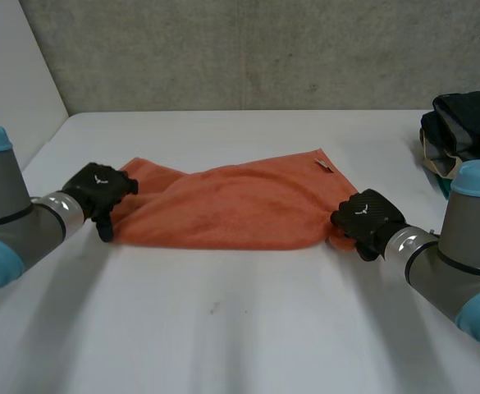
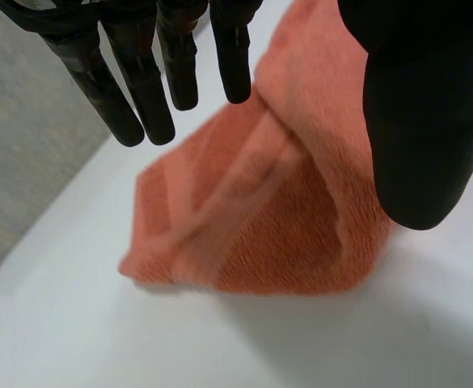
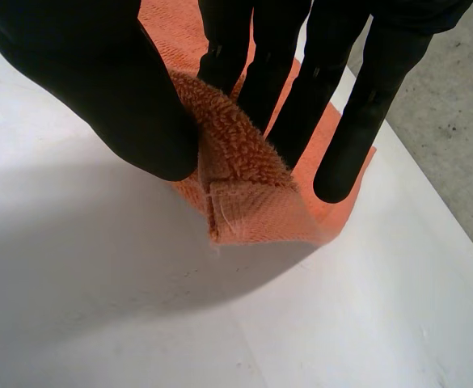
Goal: Fold the laundry.
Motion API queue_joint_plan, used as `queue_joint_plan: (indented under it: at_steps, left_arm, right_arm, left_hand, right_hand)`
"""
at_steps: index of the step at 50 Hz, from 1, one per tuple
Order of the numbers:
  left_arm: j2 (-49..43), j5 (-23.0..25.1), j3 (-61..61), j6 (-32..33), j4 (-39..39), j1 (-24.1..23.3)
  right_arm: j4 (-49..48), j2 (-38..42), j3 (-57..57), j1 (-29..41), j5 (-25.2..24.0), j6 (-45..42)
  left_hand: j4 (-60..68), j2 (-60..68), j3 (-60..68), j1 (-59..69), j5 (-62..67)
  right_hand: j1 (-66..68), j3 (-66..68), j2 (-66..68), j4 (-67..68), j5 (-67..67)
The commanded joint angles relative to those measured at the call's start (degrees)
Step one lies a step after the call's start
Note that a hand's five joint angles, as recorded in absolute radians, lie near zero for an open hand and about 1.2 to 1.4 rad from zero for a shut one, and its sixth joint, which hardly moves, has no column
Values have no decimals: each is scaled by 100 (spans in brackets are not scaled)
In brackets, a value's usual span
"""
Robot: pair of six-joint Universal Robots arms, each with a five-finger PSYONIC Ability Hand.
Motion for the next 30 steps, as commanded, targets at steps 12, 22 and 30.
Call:
queue_joint_plan:
  at_steps: [12, 22, 30]
  left_arm:
    - [-438, -335, 909, -591, -457, -333]
    - [301, -555, 698, -1401, 141, -562]
    - [635, -599, 794, -1269, 177, -755]
  right_arm:
    - [259, -361, 216, -139, 190, -68]
    - [2464, -1495, 1182, -324, -82, -1227]
    - [2599, -1829, 1334, 106, -495, -1028]
  left_hand:
    - [5905, 5930, 5375, 5913, 5921]
    - [5905, 5930, 5375, 5913, 5921]
    - [5905, 5930, 5375, 5913, 5921]
  right_hand:
    - [1490, 1178, 1222, 1135, 1304]
    - [1490, 1178, 1222, 1135, 1304]
    - [-2262, -2575, -2531, -2618, -2449]
